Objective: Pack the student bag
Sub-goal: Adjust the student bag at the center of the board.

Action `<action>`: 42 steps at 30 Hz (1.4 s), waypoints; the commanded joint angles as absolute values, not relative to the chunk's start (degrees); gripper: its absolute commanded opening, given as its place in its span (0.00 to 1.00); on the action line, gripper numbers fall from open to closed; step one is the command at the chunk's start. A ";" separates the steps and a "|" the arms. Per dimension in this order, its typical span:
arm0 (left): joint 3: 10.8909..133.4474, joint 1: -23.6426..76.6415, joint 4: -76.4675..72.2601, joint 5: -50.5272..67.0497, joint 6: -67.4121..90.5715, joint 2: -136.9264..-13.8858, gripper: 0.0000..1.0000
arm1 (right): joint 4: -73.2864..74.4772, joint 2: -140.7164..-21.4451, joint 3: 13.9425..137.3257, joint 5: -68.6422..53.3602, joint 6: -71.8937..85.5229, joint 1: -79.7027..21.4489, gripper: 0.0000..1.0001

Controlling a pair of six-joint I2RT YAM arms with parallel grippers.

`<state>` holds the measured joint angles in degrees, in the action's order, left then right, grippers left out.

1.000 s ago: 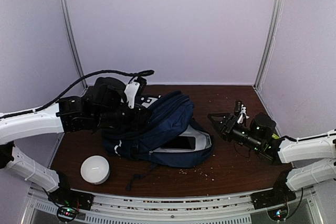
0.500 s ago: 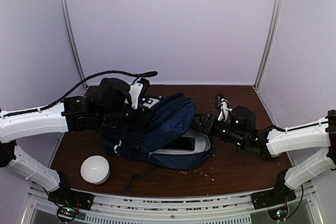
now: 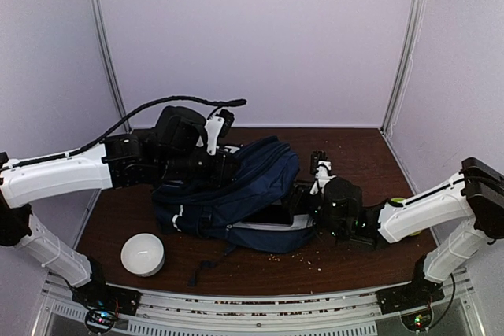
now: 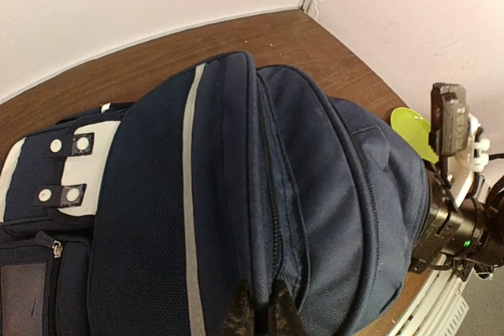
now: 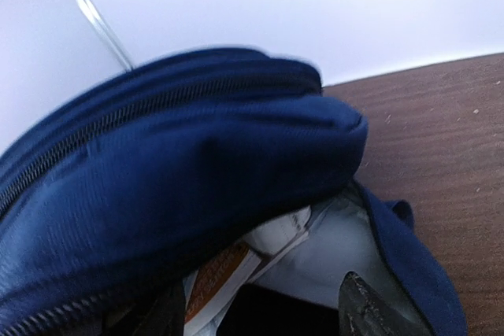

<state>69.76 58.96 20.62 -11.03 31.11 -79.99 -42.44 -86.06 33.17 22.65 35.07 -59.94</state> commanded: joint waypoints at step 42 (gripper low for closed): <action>71.78 64.77 0.66 -8.97 36.30 -91.45 0.00 | -6.39 -66.56 18.76 5.92 66.40 -50.28 0.64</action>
